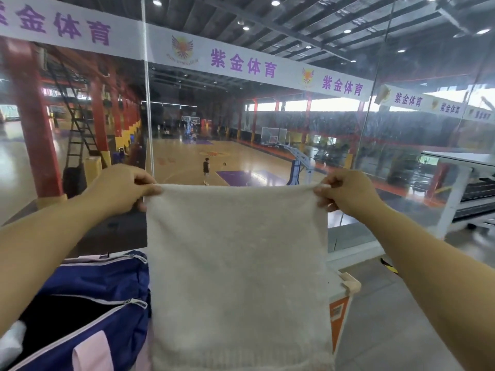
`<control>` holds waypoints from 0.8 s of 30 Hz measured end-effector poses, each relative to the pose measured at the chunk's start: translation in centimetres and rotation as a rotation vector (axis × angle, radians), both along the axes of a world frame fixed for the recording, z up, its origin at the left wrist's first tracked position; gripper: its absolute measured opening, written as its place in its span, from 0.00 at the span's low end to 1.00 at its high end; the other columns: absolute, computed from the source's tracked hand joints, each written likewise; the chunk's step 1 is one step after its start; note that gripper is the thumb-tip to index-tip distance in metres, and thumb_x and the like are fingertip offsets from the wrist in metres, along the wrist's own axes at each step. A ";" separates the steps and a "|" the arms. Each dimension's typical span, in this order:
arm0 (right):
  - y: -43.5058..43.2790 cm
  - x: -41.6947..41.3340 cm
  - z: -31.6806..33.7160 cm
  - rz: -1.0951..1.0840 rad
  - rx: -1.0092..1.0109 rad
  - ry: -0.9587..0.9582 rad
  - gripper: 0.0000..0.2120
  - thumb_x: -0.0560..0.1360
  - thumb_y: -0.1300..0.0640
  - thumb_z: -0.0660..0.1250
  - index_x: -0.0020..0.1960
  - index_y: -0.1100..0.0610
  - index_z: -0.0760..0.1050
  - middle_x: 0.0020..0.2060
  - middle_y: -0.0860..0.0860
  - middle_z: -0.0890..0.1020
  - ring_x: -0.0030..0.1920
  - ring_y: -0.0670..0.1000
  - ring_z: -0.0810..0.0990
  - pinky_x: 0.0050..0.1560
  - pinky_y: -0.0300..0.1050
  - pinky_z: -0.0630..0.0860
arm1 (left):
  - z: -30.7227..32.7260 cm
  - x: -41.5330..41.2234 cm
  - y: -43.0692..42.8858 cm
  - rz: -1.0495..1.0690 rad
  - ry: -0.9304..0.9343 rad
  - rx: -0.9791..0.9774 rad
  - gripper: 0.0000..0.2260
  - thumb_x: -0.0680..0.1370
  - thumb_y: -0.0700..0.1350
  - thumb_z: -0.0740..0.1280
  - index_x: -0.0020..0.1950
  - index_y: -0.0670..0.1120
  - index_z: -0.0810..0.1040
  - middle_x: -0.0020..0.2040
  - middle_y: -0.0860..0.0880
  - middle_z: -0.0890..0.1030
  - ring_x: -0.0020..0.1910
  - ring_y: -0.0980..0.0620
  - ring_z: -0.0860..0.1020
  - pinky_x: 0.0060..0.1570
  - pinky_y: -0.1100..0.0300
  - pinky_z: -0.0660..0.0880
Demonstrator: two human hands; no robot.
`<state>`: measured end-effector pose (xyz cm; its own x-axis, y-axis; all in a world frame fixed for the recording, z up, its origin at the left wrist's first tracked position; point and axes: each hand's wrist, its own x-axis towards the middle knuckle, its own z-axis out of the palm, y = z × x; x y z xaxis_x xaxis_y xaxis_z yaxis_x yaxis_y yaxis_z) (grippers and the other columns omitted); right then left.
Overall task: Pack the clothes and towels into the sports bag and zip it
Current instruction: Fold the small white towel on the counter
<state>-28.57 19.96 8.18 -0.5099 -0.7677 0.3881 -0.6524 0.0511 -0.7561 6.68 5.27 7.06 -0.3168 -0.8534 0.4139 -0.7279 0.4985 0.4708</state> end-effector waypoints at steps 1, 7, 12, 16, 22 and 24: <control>-0.8 -0.1 -0.5 0.008 -0.016 -0.064 0.04 0.73 0.65 0.70 0.42 0.65 0.77 0.35 0.62 0.81 0.27 0.49 0.81 0.35 0.44 0.82 | -0.2 -0.6 -0.4 0.006 0.080 0.051 0.04 0.76 0.46 0.67 0.46 0.46 0.79 0.33 0.47 0.82 0.23 0.56 0.78 0.21 0.67 0.69; -2.4 -0.8 0.2 -0.059 -0.318 -0.009 0.09 0.71 0.59 0.70 0.34 0.50 0.75 0.37 0.55 0.83 0.42 0.56 0.83 0.50 0.55 0.80 | 2.2 -2.0 -1.1 -0.058 0.582 -0.039 0.07 0.78 0.41 0.65 0.53 0.40 0.77 0.44 0.43 0.81 0.30 0.63 0.81 0.30 0.72 0.77; -0.3 -2.0 -1.7 0.012 -0.322 -0.020 0.06 0.71 0.59 0.70 0.38 0.50 0.76 0.42 0.56 0.83 0.46 0.57 0.83 0.53 0.56 0.79 | 0.3 -1.1 2.4 -0.094 0.566 -0.098 0.03 0.76 0.42 0.68 0.48 0.44 0.78 0.42 0.47 0.80 0.32 0.65 0.80 0.34 0.74 0.76; 2.0 -2.9 -7.7 0.073 -0.117 -0.070 0.03 0.70 0.62 0.73 0.40 0.58 0.79 0.40 0.59 0.83 0.40 0.55 0.84 0.47 0.48 0.82 | -6.7 1.3 4.1 -0.075 0.358 0.111 0.03 0.71 0.49 0.72 0.41 0.52 0.82 0.37 0.53 0.84 0.39 0.54 0.83 0.50 0.52 0.79; 5.2 -2.3 -16.1 0.176 0.121 -0.207 0.05 0.70 0.68 0.71 0.39 0.60 0.79 0.36 0.59 0.83 0.34 0.49 0.83 0.37 0.35 0.79 | -15.2 2.1 7.5 -0.175 0.243 0.371 0.03 0.71 0.46 0.72 0.41 0.47 0.82 0.35 0.52 0.85 0.35 0.55 0.83 0.39 0.66 0.78; 5.8 -2.2 -17.6 0.174 0.116 -0.258 0.05 0.70 0.69 0.71 0.39 0.61 0.79 0.36 0.59 0.82 0.33 0.50 0.83 0.36 0.36 0.79 | -16.7 2.3 7.7 -0.179 0.267 0.420 0.03 0.71 0.45 0.72 0.41 0.46 0.82 0.35 0.49 0.85 0.36 0.52 0.84 0.40 0.63 0.79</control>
